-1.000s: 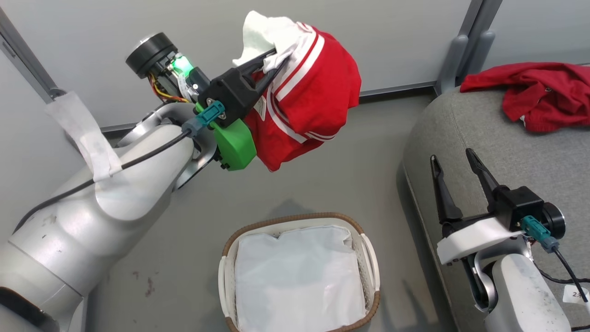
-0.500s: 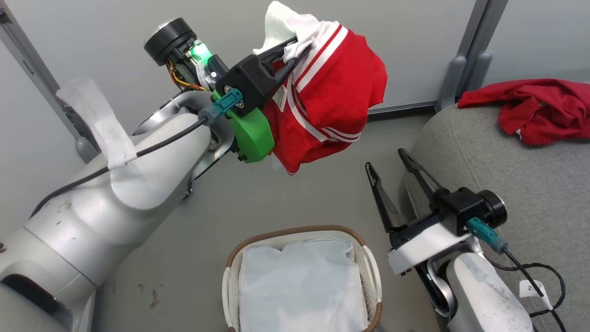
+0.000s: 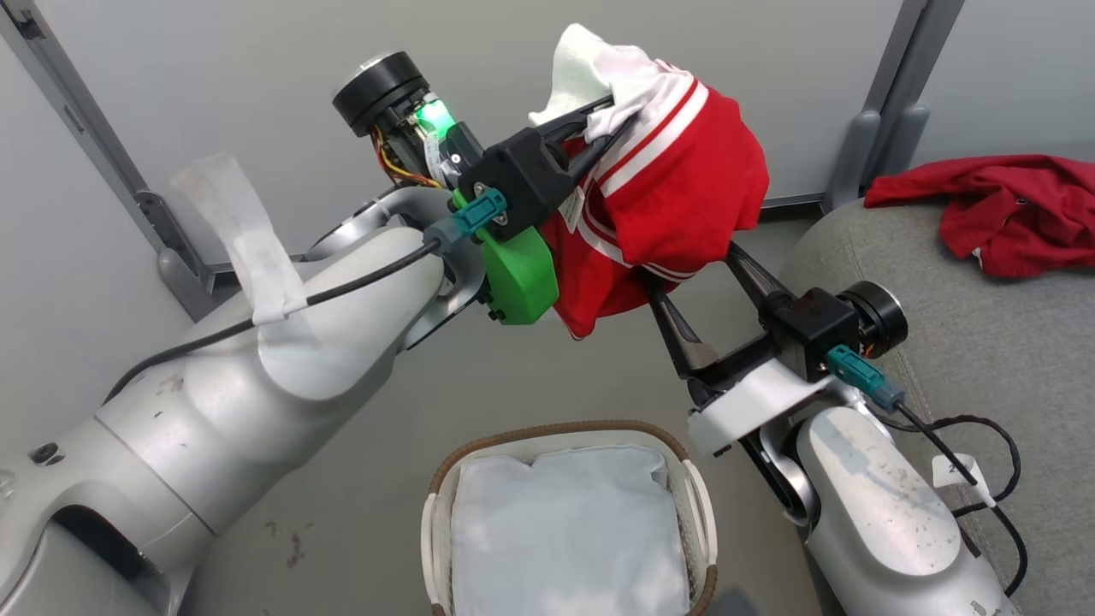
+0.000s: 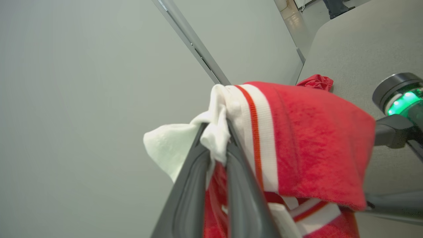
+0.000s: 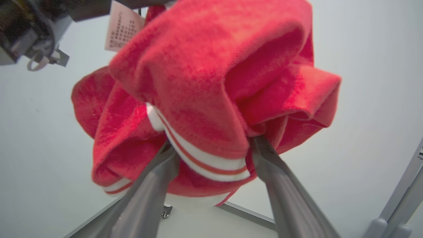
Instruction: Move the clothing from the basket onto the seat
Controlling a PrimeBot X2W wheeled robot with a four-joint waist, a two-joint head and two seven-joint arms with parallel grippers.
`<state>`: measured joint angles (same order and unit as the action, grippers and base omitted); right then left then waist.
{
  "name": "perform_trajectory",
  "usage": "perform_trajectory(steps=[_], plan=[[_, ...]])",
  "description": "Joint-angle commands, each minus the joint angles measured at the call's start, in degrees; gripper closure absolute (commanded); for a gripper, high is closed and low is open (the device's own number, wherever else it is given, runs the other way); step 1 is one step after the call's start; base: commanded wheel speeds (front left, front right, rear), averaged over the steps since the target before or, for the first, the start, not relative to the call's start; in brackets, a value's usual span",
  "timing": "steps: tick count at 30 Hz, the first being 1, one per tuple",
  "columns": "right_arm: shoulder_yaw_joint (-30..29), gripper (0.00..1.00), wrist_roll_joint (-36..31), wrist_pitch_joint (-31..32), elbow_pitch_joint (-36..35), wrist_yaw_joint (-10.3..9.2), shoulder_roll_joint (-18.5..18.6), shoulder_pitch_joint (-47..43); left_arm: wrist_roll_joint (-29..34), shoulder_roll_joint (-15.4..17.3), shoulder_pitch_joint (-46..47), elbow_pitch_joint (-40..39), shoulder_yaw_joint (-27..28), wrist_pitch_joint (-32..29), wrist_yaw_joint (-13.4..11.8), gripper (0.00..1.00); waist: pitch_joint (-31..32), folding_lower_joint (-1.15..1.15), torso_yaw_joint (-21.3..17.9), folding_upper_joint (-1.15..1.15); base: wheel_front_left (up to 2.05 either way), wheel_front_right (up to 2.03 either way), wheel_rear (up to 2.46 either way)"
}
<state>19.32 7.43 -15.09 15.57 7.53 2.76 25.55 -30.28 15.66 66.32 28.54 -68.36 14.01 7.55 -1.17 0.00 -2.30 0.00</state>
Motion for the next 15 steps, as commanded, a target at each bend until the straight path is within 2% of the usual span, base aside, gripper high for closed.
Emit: perform_trajectory(steps=[1, 6, 7, 8, 9, 10, 11, 15], plan=[[-0.12, 0.0, -0.56, -0.12, 0.5, -0.08, 0.23, 1.09, -0.43, -0.21, 0.16, -0.22, -0.2, 0.3, -0.13, 1.0, 0.06, 0.0, 0.3, 0.0, 0.0, 0.0, 0.0], [-0.52, 0.0, -0.9, -0.12, 2.37, -0.08, 0.23, 3.38, -1.6, -0.74, -1.1, -1.3, -1.25, 0.49, -0.13, 1.0, 0.29, 0.0, 0.85, 0.0, 0.0, 0.0, 0.0], [-0.6, 0.14, -0.92, -0.12, 2.7, -0.08, 0.23, 3.67, -1.93, -0.77, -1.29, -1.4, -1.36, 0.52, -0.12, 1.0, 0.34, 0.0, 0.94, 0.0, 0.0, 0.0, 0.0], [-0.69, 0.6, -0.96, -0.12, 3.1, -0.08, 0.22, 4.0, -2.21, -0.77, -1.38, -1.51, -1.46, 0.54, -0.12, 1.0, 0.39, 0.0, 1.05, 0.0, 0.0, 0.0, 0.0], [-0.8, 0.72, -1.0, -0.12, 3.39, -0.08, 0.22, 4.26, -2.48, -0.76, -1.44, -1.59, -1.53, 0.58, -0.12, 1.0, 0.42, 0.0, 1.13, 0.0, 0.0, 0.0, 0.0], [-0.88, 0.97, -1.03, -0.12, 3.7, -0.08, 0.22, 4.52, -2.74, -0.72, -1.61, -1.64, -1.65, 0.61, -0.12, 1.0, 0.46, 0.0, 1.23, 0.0, 0.0, 0.0, 0.0], [-0.93, 1.0, -1.03, -0.12, 3.91, -0.08, 0.22, 4.65, -2.85, -0.64, -1.81, -1.64, -1.76, 0.62, -0.12, 1.0, 0.51, 0.0, 1.29, 0.0, 0.0, 0.0, 0.0], [-1.26, 1.0, -0.84, -0.12, 4.28, -0.08, 0.23, 4.67, -3.77, -0.06, -2.39, -1.3, -1.88, 0.69, -0.12, 1.0, 0.78, 0.0, 1.42, 0.0, 0.0, 0.0, 0.0]])
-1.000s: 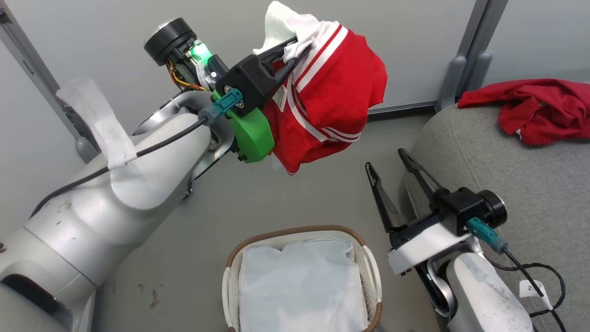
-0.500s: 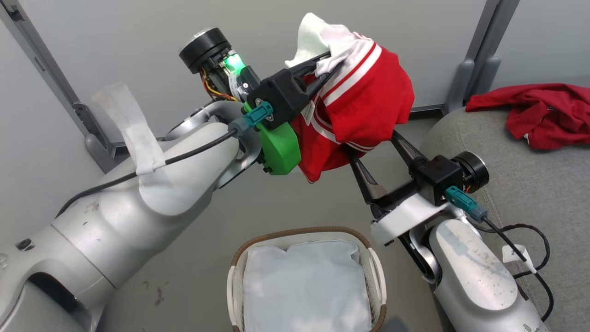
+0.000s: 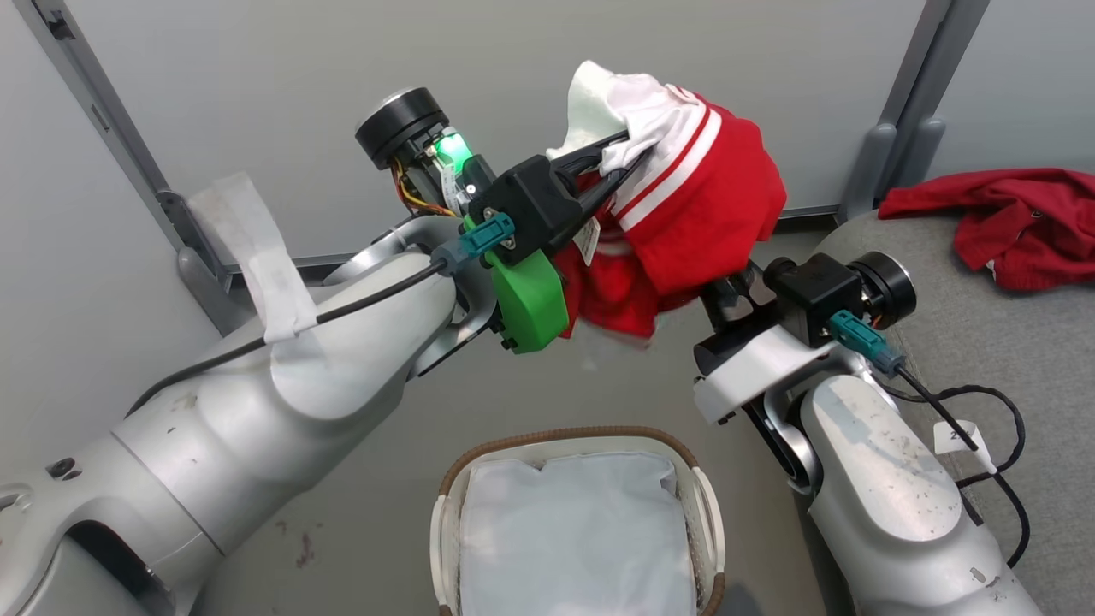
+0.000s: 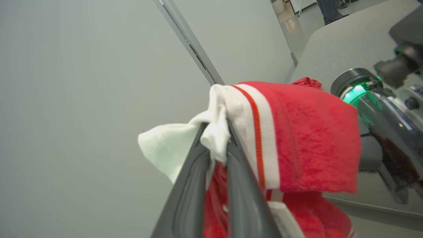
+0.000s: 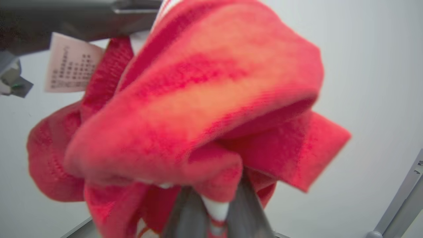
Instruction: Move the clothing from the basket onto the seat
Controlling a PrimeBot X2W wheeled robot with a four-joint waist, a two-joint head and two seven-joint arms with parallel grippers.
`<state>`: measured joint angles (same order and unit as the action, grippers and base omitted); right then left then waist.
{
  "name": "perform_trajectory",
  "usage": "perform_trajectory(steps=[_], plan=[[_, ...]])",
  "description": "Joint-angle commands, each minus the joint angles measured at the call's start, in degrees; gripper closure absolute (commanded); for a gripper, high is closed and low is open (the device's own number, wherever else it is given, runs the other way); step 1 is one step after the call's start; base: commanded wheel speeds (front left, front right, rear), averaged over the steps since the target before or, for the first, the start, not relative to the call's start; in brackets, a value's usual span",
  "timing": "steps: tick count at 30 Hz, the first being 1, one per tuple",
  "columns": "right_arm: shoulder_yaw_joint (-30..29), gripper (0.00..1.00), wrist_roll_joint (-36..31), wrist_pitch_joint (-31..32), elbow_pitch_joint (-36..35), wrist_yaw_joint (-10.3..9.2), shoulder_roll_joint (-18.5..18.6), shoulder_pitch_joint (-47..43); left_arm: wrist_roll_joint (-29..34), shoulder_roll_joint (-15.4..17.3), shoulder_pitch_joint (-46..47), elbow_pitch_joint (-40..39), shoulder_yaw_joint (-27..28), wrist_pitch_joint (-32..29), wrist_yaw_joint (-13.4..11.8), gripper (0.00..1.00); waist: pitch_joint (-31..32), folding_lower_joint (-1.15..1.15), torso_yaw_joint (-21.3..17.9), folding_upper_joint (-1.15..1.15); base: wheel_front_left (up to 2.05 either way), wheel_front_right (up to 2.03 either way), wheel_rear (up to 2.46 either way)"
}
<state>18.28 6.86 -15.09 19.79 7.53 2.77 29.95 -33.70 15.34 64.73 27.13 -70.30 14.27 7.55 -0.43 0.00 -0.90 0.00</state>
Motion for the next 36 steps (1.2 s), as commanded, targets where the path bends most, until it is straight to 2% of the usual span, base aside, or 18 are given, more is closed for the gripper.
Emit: perform_trajectory(steps=[1, 14, 15, 16, 17, 18, 19, 20, 28, 36], plan=[[-0.3, 1.0, -0.22, -0.12, 0.03, -0.08, 0.21, 0.14, -0.6, 0.41, -0.92, 0.2, 0.14, 0.48, -0.12, 1.0, 0.1, 0.0, 0.02, 0.0, 0.0, 0.0, 0.0], [-1.31, 1.0, 0.1, -0.12, -0.54, -0.08, 0.21, -1.26, -3.08, 0.46, -3.77, 1.65, 1.12, 0.75, -0.2, 1.0, 0.23, 0.0, -0.41, 0.0, 0.0, 0.0, 0.0], [-1.47, 1.0, 0.12, -0.12, -0.66, -0.08, 0.21, -1.25, -3.45, 0.37, -4.31, 1.72, 1.38, 0.81, -0.35, 0.91, 0.24, 0.0, -0.46, 0.0, 0.0, 0.0, 0.0], [-1.61, 1.0, 0.1, -0.12, -0.76, -0.08, 0.21, -1.28, -3.77, 0.28, -4.92, 1.73, 1.69, 0.85, -0.51, 0.77, 0.24, 0.0, -0.49, 0.0, 0.0, 0.0, 0.0], [-1.81, 1.0, 0.06, -0.12, -0.87, -0.08, 0.21, -1.34, -4.11, 0.2, -5.67, 1.7, 2.11, 0.9, -0.6, 0.52, 0.23, 0.0, -0.53, 0.0, 0.0, 0.0, 0.0], [-1.99, 1.0, -0.01, -0.12, -0.97, -0.08, 0.21, -1.36, -4.35, 0.17, -6.34, 1.71, 2.48, 0.95, -0.73, 0.36, 0.21, 0.0, -0.56, 0.0, 0.0, 0.0, 0.0], [-2.2, 1.0, -0.11, -0.12, -1.08, -0.08, 0.21, -1.38, -4.59, 0.09, -7.27, 1.62, 2.91, 1.0, -1.03, 0.07, 0.17, 0.0, -0.59, 0.0, 0.0, 0.0, 0.0], [-2.39, 1.0, -0.2, -0.12, -1.23, -0.08, 0.21, -1.4, -4.9, -0.02, -8.12, 1.54, 3.27, 1.03, -1.17, 0.0, 0.14, 0.0, -0.61, 0.0, 0.0, 0.0, 0.0], [-4.64, 1.0, -1.03, -0.12, -1.74, -0.08, 0.21, -1.57, -2.7, -1.33, -17.9, -1.1, 9.03, 0.87, -3.01, 0.0, -0.34, 0.0, -0.64, 0.0, 0.0, 0.0, 0.0], [-6.77, 1.0, -1.88, -0.13, -2.13, -0.08, 0.21, -2.08, 1.4, -4.87, -28.78, -1.92, 15.78, 0.88, -2.75, 0.0, -0.78, 0.0, -1.5, 0.0, 0.0, 0.0, 0.0]])
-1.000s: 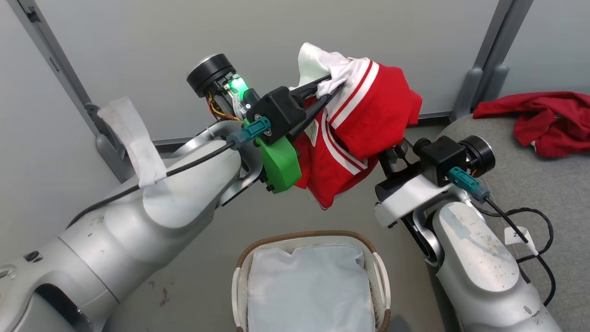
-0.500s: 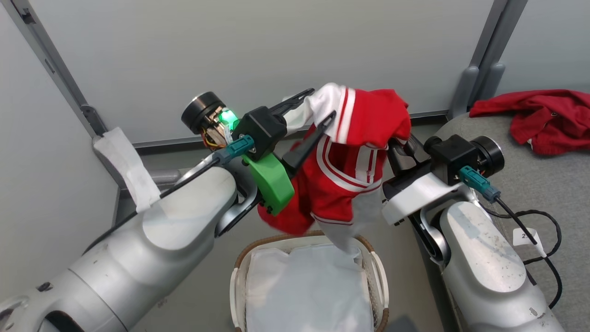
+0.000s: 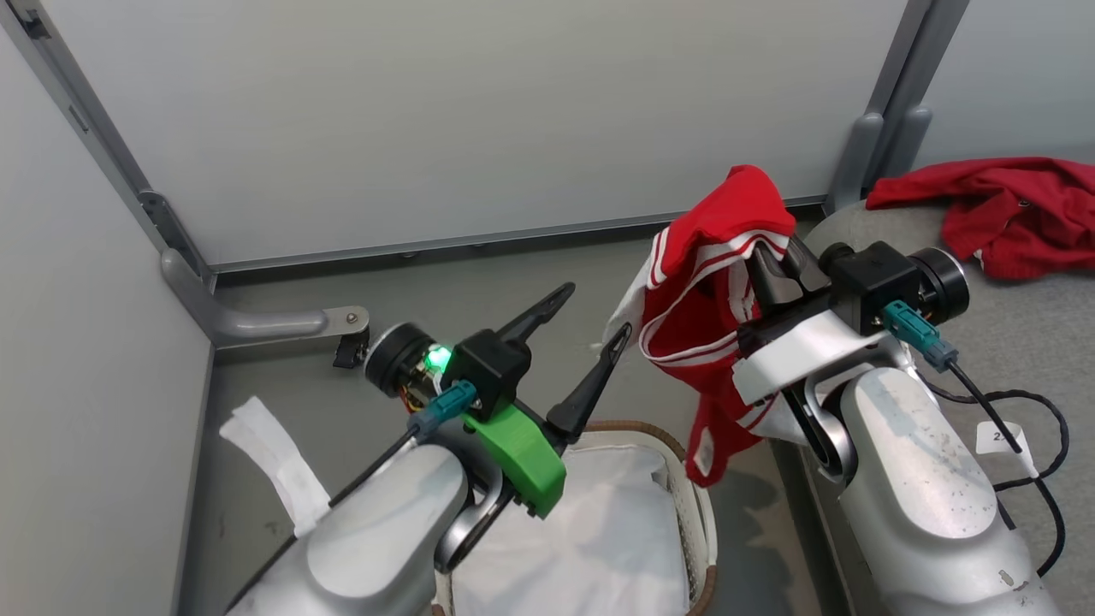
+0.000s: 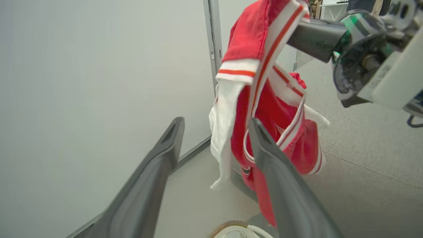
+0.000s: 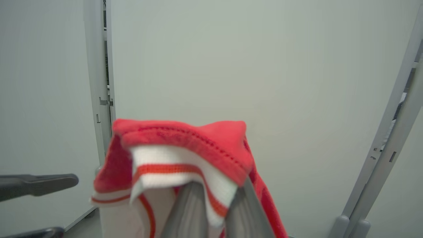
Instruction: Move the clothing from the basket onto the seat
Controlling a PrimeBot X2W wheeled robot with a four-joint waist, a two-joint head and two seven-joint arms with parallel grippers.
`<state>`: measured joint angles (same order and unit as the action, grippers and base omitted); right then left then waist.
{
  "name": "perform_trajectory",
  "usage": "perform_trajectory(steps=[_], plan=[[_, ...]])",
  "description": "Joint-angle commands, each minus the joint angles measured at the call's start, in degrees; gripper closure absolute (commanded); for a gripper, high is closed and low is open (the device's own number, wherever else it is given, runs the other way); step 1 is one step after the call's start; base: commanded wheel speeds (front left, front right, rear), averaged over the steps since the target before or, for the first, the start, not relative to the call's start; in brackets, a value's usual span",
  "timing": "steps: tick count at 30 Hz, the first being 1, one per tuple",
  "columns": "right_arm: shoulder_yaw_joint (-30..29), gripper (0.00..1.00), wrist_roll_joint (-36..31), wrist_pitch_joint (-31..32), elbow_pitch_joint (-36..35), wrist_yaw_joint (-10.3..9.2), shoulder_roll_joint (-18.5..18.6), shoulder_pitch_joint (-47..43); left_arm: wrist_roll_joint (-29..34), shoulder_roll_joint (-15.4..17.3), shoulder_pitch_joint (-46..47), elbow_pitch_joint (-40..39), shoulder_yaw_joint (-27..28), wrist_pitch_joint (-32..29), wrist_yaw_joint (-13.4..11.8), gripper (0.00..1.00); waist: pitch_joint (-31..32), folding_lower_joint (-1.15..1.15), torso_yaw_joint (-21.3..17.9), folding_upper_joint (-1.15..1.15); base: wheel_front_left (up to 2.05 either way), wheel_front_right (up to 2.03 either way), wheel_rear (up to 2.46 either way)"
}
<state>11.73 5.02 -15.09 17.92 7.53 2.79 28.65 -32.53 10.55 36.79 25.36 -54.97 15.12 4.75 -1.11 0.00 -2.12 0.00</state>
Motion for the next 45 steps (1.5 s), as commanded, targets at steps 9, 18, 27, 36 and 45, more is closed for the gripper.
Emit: perform_trajectory(steps=[9, 18, 27, 36, 45], plan=[[-1.88, 1.0, -0.5, -0.12, -0.48, -0.08, 0.19, -0.66, 4.33, -4.0, -9.6, 0.37, 8.62, 0.03, 1.33, 0.0, -0.64, 0.0, -2.15, 0.0, 0.0, 0.0, 0.0], [-4.28, 1.0, -1.72, -0.13, -0.67, -0.08, 0.2, -0.63, 8.13, -6.06, -12.98, 0.59, 13.12, 0.02, 2.38, 0.0, -1.24, 0.0, -5.85, 0.0, 0.0, 0.0, 0.0], [-8.99, 1.0, -4.7, -0.13, -1.57, -0.08, 0.2, -0.74, 10.41, -7.11, -13.48, 0.1, 14.0, 0.02, 2.77, 0.0, -3.71, 0.0, -15.59, 0.0, 0.0, 0.0, 0.0], [-13.64, 1.0, -5.97, -0.13, -2.31, -0.08, 0.18, -0.94, 9.96, -7.51, -11.23, 0.22, 11.46, 0.02, 2.83, 0.0, -6.15, 0.0, -24.28, 0.0, 0.0, 0.0, 0.0], [-16.11, 1.0, -5.67, -0.12, -2.57, -0.08, 0.16, -0.31, 9.96, -7.52, -8.92, 0.79, 9.21, 0.02, 2.79, 0.0, -9.06, 0.0, -27.23, 0.0, 0.0, 0.0, 0.0]])
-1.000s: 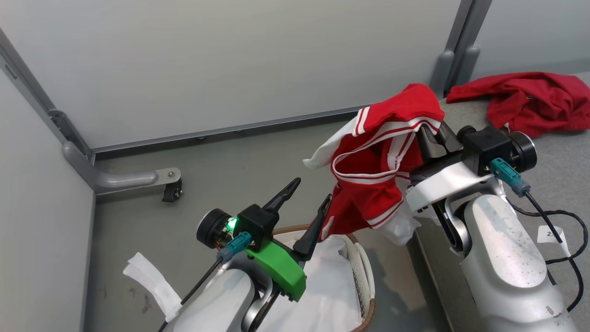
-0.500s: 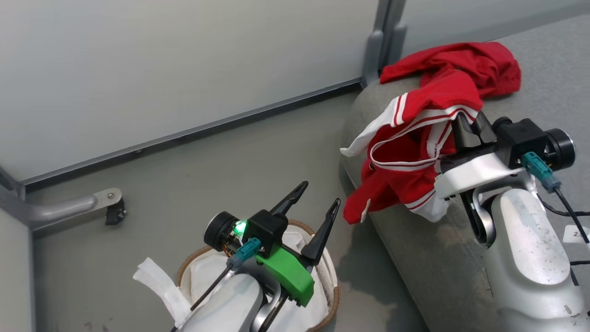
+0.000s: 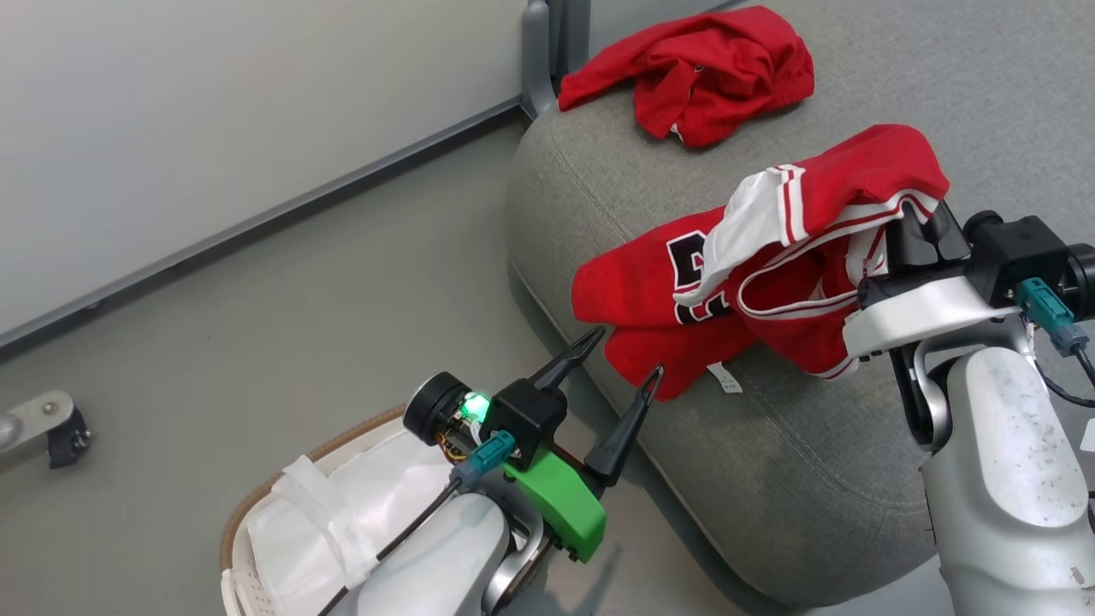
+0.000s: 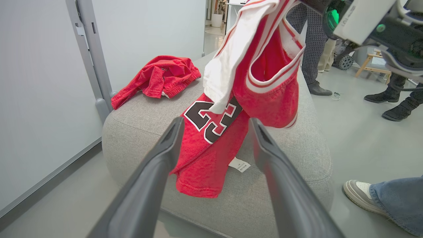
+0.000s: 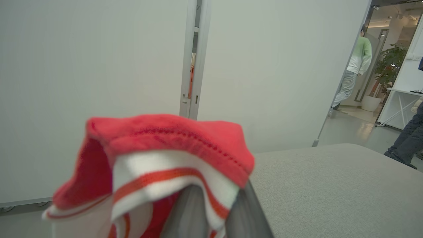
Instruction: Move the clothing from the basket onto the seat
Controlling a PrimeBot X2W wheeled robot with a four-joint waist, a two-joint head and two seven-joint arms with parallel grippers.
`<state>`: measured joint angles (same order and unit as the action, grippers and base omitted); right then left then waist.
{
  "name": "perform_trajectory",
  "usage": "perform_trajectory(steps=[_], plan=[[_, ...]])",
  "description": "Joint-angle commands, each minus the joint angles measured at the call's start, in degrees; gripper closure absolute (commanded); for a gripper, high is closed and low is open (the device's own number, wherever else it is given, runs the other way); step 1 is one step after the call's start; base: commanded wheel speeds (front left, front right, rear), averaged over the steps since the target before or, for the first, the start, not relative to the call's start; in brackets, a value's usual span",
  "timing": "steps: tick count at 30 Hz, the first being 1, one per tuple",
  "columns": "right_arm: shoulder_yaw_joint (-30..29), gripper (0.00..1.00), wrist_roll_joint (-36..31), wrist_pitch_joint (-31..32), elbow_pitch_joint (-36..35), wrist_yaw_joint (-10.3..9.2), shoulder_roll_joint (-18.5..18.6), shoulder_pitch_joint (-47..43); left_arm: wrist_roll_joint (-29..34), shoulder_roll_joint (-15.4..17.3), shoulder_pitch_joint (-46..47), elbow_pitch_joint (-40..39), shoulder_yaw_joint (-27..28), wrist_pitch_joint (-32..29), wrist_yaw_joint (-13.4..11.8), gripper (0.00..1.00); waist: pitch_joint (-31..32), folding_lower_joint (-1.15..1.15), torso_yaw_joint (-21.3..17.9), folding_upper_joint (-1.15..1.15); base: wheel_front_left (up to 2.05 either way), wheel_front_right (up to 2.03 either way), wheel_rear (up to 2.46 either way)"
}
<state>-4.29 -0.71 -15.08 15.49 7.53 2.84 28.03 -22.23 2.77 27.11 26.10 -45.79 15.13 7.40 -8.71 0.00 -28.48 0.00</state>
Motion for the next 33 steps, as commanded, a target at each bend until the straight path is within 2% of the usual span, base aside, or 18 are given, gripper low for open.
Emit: perform_trajectory(steps=[1, 6, 9, 16, 23, 28, 33], plan=[[-0.31, 1.0, -0.02, -0.14, 0.01, -0.08, 0.12, 0.69, -0.27, 0.26, 1.02, 0.0, -0.17, 0.01, 0.14, 0.0, -1.86, 0.0, -0.74, 0.0, 0.0, 0.0, 0.0], [-2.24, 1.0, -1.9, -0.14, 0.86, -0.08, 0.32, 5.12, 0.15, 0.45, 2.48, -0.22, -1.07, 0.01, 0.15, 0.0, -4.49, 0.0, 0.56, 0.0, 0.0, 0.0, 0.0], [-3.96, 1.0, -3.07, -0.14, 0.82, -0.08, 1.81, 9.37, 0.47, 0.8, 3.61, -0.46, -1.29, 0.01, 0.15, 0.0, -6.42, 0.0, 1.72, 0.0, 0.0, 0.0, 0.0], [-8.78, 1.0, -4.48, -0.13, 3.34, -0.08, 8.32, 22.7, 1.56, 1.9, 6.61, -1.28, -1.72, 0.01, 0.15, 0.0, -12.58, 0.0, 5.28, 0.0, 0.0, 0.0, 0.0], [-14.24, 1.0, -6.35, -0.13, 9.22, -0.08, 15.27, 34.38, 3.21, 3.65, 10.19, -1.7, -1.66, 0.01, 0.15, 0.0, -20.21, 0.0, 8.87, 0.0, 0.0, 0.0, 0.0], [-17.3, 1.0, -7.79, -0.13, 11.97, -0.08, 18.73, 38.71, 4.09, 4.68, 12.69, -2.31, -1.16, 0.01, 0.15, 0.0, -25.27, 0.0, 11.14, 0.0, 0.0, 0.0, 0.0], [-19.87, 1.0, -8.97, -0.13, 13.87, -0.08, 18.65, 38.57, 5.13, 5.25, 14.22, -3.03, -0.51, 0.01, 0.15, 0.0, -28.67, 0.0, 12.44, 0.0, 0.0, 0.0, 0.0]])
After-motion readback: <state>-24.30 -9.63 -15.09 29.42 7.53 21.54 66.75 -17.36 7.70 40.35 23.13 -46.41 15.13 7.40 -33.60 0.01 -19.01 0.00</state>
